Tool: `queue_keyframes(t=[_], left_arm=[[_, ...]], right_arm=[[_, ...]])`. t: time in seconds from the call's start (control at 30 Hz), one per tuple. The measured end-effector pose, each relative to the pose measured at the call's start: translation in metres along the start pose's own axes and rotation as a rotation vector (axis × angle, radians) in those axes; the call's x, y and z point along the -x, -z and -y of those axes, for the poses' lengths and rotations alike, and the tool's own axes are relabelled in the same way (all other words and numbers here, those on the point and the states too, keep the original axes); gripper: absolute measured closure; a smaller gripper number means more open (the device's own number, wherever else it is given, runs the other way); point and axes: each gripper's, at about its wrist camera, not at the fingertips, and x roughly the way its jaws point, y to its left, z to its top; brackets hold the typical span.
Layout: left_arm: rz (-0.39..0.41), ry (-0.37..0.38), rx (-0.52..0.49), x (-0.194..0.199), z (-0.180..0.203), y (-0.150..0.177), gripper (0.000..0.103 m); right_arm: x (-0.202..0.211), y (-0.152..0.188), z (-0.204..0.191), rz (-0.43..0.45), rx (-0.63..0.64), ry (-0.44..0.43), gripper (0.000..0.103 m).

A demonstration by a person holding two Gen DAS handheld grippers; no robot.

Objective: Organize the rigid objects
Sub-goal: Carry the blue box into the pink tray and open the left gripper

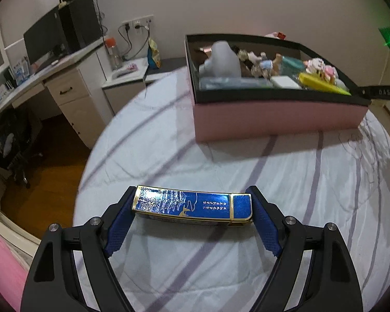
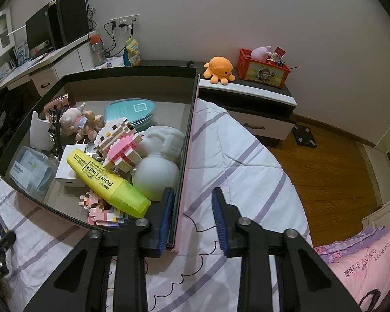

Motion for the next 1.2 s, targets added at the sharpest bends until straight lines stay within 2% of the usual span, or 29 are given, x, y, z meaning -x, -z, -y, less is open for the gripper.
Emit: queue_keyframes(t=[0.33, 0.47, 0.7, 0.8, 0.97, 1.2], left_arm=[[0.091, 0.018, -0.044, 0.034, 0.011, -0.026, 0.019], [0.129, 0.030, -0.069, 0.046, 0.025, -0.038, 0.019], [0.181, 0.064, -0.113, 0.062, 0.043, -0.062, 0.019], [0.198, 0.063, -0.133, 0.065, 0.049, -0.073, 0.019], [0.216, 0.059, -0.158, 0.068, 0.056, -0.088, 0.019], [0.233, 0.087, -0.174, 0.067, 0.063, -0.112, 0.019]], right_arm=[[0.001, 0.003, -0.010, -0.003, 0.009, 0.002, 0.079], [0.002, 0.004, -0.014, -0.004, 0.016, -0.002, 0.084], [0.005, 0.004, -0.024, -0.005, 0.058, 0.014, 0.086], [0.006, 0.003, -0.023, -0.007, 0.062, 0.018, 0.090], [0.005, 0.001, -0.018, -0.011, 0.054, 0.007, 0.093], [0.001, -0.003, -0.007, -0.027, 0.008, -0.053, 0.094]])
